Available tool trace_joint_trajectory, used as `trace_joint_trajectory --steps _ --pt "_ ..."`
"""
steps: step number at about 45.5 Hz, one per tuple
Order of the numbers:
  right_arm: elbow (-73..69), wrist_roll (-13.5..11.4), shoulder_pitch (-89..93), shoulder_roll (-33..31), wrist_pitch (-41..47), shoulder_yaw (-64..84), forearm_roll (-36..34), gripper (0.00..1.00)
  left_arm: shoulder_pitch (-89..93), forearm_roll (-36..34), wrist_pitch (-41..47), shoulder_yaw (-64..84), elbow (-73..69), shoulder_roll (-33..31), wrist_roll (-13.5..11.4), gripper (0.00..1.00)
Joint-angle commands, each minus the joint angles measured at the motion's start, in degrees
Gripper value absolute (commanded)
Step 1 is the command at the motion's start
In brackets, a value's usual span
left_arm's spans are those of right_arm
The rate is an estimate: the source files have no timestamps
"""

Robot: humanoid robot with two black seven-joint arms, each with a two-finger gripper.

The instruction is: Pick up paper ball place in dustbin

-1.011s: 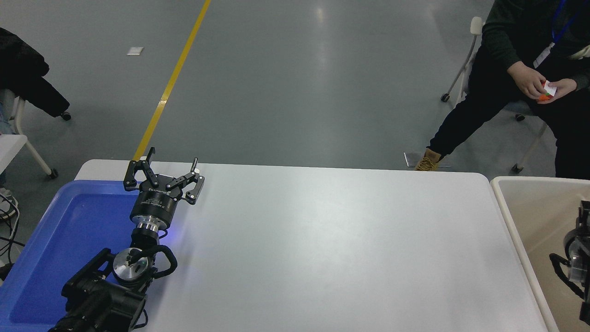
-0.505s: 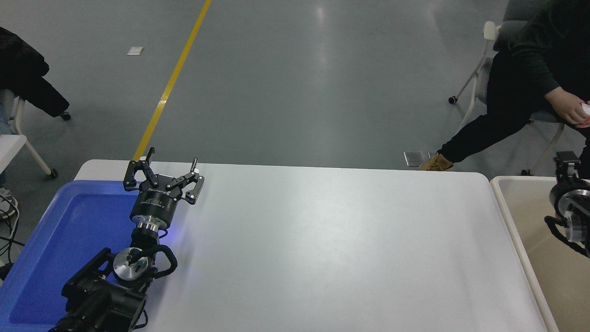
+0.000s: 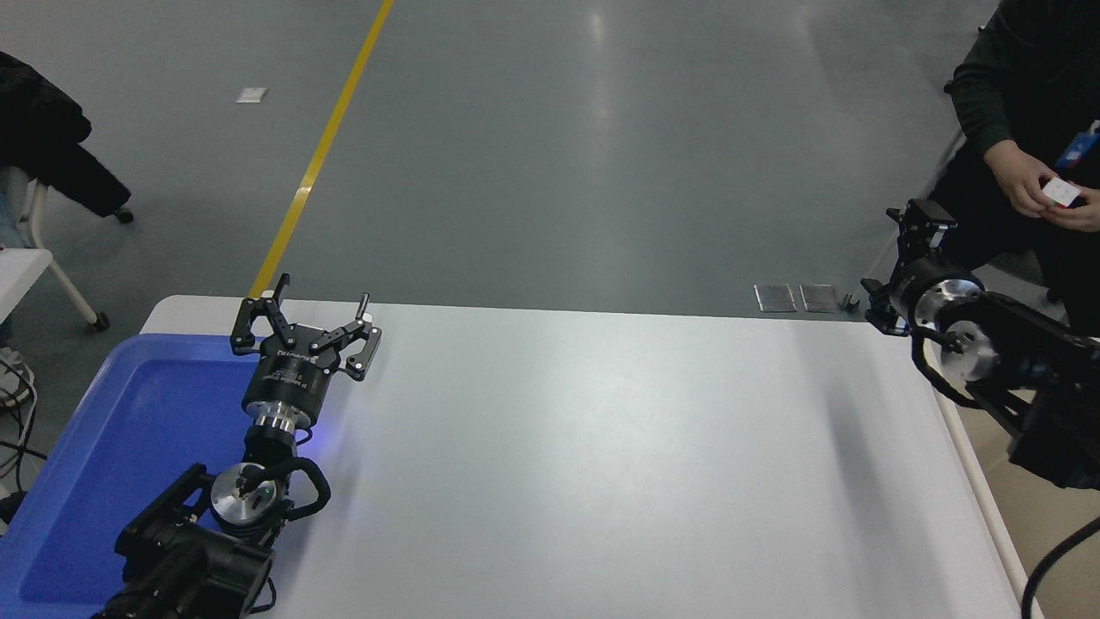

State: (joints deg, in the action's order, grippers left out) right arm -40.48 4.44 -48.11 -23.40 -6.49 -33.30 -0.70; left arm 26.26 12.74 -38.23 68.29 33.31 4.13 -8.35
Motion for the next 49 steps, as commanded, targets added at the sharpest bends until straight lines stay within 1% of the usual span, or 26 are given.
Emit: trace_joint_trajectory --steps 1,5,10,18,41,49 --pt "-1.97 0.13 3.8 6.34 3.59 -13.0 -0.7 1.0 0.02 0.0 0.0 0.0 0.0 0.0 0.0 0.99" --pt "-1.62 0.22 6.35 9.15 5.7 -18.71 -0.7 1.0 0.02 0.0 0.0 0.0 0.0 0.0 0.0 0.99" --pt "-1.62 0.22 9.87 11.18 6.41 -25.83 -0.62 1.0 0.02 0.0 0.0 0.0 0.0 0.0 0.0 0.99" --pt "-1.62 0.13 13.47 13.55 8.78 -31.2 -0.7 1.0 0.02 0.0 0.0 0.0 0.0 0.0 0.0 0.99" --pt "-1.44 0.22 19.1 14.08 18.18 -31.91 -0.7 1.0 0.02 0.0 0.0 0.0 0.0 0.0 0.0 0.99" --pt "-1.44 0.22 19.37 14.08 19.24 -31.91 -0.62 1.0 -0.07 0.0 0.0 0.0 0.09 0.0 0.0 0.99"
